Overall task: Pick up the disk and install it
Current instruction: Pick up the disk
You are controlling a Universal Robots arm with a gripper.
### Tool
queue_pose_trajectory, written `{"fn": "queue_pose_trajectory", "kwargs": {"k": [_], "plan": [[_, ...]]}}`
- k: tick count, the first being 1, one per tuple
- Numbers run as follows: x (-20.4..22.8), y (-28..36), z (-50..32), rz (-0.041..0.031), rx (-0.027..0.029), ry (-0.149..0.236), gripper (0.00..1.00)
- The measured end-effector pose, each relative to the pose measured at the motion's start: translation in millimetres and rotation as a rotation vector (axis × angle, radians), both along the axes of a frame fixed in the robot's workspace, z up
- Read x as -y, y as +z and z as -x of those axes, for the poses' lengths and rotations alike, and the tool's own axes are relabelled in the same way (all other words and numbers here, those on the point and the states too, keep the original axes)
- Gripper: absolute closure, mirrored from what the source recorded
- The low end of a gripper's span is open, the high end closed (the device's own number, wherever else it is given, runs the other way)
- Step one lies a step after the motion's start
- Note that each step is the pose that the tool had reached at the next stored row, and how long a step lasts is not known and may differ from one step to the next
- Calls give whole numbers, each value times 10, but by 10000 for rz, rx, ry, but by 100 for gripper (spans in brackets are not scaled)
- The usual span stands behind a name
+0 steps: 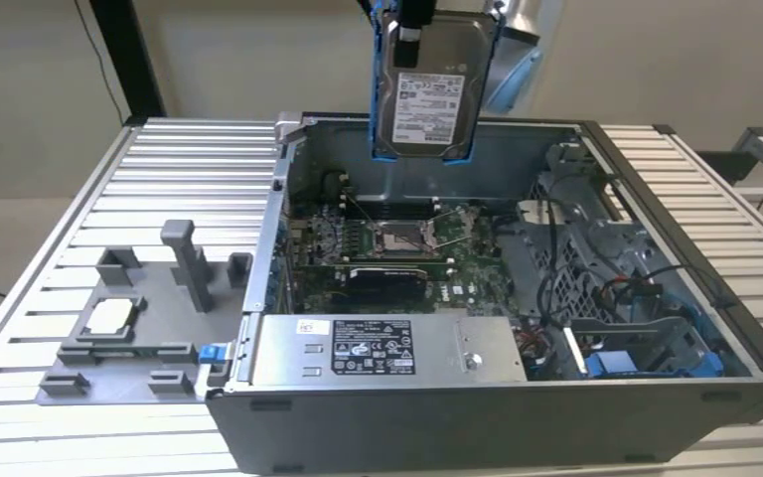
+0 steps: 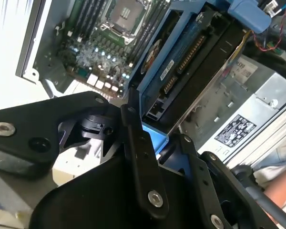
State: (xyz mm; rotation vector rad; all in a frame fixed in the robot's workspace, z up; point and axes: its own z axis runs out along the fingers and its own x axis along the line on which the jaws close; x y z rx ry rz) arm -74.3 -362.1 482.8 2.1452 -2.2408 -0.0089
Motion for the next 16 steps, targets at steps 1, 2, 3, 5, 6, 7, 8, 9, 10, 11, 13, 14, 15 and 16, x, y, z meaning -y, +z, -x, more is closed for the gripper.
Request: {"fn": "queue_pose_trajectory", "kwargs": {"k": [1, 2, 3, 5, 6, 7, 8, 9, 10, 11, 13, 14, 15, 16], "plan": [[0, 0, -29, 0, 0, 0, 100], [0, 0, -60, 0, 0, 1, 100], [0, 0, -89, 0, 0, 1, 100], [0, 0, -150, 0, 0, 0, 100], [0, 0, -178, 0, 0, 1, 100], [0, 0, -208, 0, 0, 1, 100], [0, 0, -239, 0, 0, 0, 100], [0, 0, -269, 0, 0, 0, 100], [0, 0, -299, 0, -1, 2, 100], [0, 1, -329, 1, -1, 1, 100], [0, 0, -389, -1, 0, 0, 100], [0, 0, -420, 0, 0, 1, 100], [0, 0, -451, 0, 0, 0, 100], [0, 0, -479, 0, 0, 0, 100]]}}
